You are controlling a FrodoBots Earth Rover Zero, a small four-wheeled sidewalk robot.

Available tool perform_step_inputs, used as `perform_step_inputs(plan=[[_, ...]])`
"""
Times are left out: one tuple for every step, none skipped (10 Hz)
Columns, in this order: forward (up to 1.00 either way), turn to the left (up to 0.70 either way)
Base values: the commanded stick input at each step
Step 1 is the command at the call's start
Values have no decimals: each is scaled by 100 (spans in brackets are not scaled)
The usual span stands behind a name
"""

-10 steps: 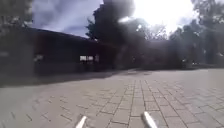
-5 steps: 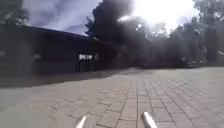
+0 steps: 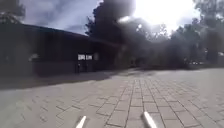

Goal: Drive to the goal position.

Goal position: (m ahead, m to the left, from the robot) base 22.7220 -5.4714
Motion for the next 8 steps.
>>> perform_step_inputs(plan=[[70,0],[70,0],[70,0],[70,0],[70,0],[70,0],[70,0],[70,0]])
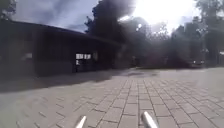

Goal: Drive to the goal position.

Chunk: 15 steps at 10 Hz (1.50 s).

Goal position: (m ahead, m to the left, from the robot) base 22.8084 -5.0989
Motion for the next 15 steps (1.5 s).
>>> perform_step_inputs(plan=[[70,0],[70,0],[70,0],[70,0],[70,0],[70,0],[70,0],[70,0],[70,0],[70,0],[70,0],[70,0],[70,0],[70,0],[70,0]])
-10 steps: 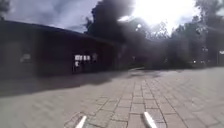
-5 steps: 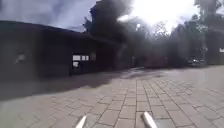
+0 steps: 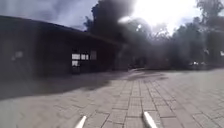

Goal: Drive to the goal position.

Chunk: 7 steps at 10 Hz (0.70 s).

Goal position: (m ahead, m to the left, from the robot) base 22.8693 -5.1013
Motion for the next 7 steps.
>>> perform_step_inputs(plan=[[70,0],[70,0],[70,0],[70,0],[70,0],[70,0],[70,0]])
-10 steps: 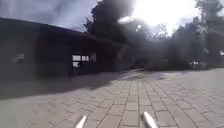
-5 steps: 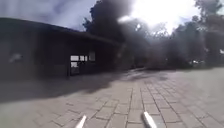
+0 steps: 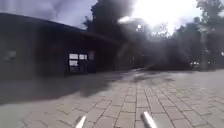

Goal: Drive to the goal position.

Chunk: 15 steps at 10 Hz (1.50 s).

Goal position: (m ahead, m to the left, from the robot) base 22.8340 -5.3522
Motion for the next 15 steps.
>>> perform_step_inputs(plan=[[70,0],[70,0],[70,0],[70,0],[70,0],[70,0],[70,0],[70,0],[70,0],[70,-35],[70,-35],[70,-15],[70,-8],[70,-1],[0,0]])
